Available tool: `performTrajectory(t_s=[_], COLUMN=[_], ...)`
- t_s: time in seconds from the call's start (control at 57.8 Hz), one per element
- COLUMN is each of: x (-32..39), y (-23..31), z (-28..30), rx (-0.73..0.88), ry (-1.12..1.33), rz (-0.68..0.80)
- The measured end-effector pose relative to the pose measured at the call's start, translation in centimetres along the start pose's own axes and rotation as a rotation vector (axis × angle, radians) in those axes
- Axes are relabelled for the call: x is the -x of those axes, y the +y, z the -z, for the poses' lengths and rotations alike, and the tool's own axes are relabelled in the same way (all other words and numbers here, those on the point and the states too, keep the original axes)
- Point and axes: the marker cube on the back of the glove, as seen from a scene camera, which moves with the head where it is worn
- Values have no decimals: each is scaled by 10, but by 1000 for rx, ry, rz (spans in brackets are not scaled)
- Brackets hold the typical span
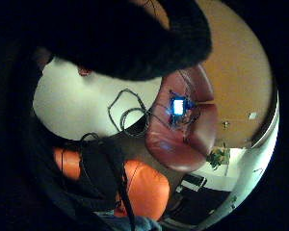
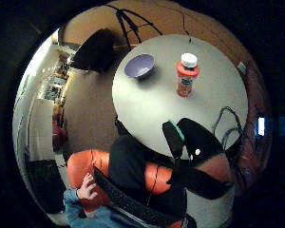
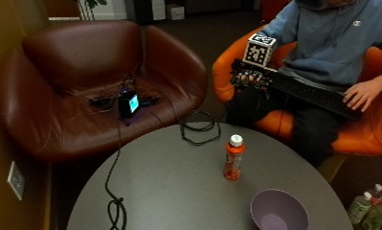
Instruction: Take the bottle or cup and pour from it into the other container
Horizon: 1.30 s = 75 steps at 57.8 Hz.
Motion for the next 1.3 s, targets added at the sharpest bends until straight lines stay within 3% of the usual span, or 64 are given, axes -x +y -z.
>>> performTrajectory(t_s=[0.104, 0.19, 0.329, 0.97, 1.299], x=[-15, -26, -40, -78, -59], y=[-14, 1, 1, -32, -72], z=[-3, -10, -26, -120, -172], rx=[-141, -32, -57, -146, -168], ry=[-7, -26, -77, -419, -751], rz=[72, -14, -72, -99, -82])
